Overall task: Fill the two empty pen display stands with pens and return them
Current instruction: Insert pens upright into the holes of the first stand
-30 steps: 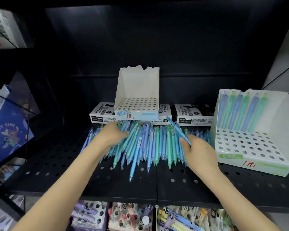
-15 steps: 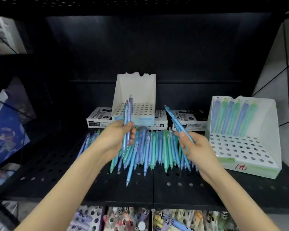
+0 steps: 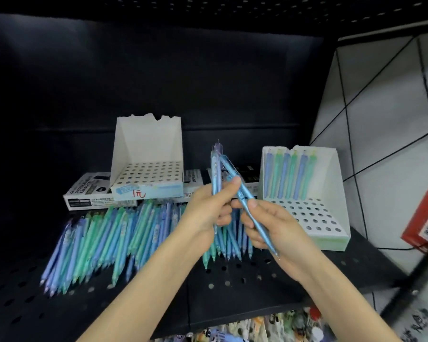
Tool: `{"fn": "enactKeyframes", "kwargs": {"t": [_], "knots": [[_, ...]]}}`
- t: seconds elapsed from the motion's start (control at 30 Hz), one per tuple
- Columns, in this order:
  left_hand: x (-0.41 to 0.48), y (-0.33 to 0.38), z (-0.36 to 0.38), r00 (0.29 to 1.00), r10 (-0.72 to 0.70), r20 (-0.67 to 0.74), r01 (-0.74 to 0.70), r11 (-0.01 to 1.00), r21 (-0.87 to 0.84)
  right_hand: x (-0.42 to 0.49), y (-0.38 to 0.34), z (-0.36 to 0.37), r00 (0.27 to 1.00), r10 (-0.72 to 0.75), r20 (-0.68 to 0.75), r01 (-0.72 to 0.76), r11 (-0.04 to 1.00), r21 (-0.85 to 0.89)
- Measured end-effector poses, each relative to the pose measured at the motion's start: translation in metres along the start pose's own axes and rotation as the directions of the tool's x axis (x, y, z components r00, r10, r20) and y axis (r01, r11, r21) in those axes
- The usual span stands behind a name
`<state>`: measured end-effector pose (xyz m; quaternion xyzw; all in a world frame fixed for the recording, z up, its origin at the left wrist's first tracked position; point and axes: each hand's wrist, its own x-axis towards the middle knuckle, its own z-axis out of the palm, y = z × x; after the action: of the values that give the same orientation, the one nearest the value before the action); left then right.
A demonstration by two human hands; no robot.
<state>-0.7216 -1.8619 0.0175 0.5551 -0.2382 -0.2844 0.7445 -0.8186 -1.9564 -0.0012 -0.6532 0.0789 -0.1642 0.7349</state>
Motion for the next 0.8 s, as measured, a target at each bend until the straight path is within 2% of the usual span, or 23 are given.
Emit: {"fn": "enactKeyframes", "kwargs": {"t": [0.13,0.3,0.4,0.47,0.53,0.63,0.7,0.8], "knots": [[0.006,0.0,0.001,0.999,-0.018,0.029,0.019,0.999,-0.038,-0.005,-0.005,-0.003,0.999,-0.017,-0.034,0.011,0.985,-0.175],[0.011,0.001,-0.001,0.995,-0.011,0.095,0.009,1.0,0.021,-0.005,-0.011,-0.004,0.997,-0.04,-0.061,0.007,0.88,-0.475],[0.014,0.004,-0.004,0.996,0.006,0.088,-0.014,0.995,0.098,-0.003,-0.011,-0.009,0.969,-0.205,-0.14,0.07,0.767,-0.638],[0.016,0.006,-0.007,0.998,0.02,0.064,-0.03,0.987,0.159,-0.003,-0.013,-0.015,0.906,-0.34,-0.252,0.08,0.722,-0.687],[0.018,0.008,-0.008,0.998,0.023,0.057,-0.035,0.973,0.226,-0.003,-0.018,-0.023,0.831,-0.402,-0.385,0.077,0.769,-0.635],[0.022,0.009,-0.007,0.998,0.006,0.056,-0.021,0.959,0.283,-0.005,-0.026,-0.038,0.752,-0.352,-0.557,0.07,0.883,-0.463],[0.026,0.01,-0.006,0.999,-0.006,0.036,-0.005,0.955,0.295,-0.006,-0.03,-0.052,0.752,-0.263,-0.605,0.065,0.942,-0.328],[0.028,0.012,-0.005,1.0,-0.025,-0.006,0.025,0.958,0.287,-0.005,-0.038,-0.071,0.784,-0.158,-0.6,0.107,0.987,-0.12]]}}
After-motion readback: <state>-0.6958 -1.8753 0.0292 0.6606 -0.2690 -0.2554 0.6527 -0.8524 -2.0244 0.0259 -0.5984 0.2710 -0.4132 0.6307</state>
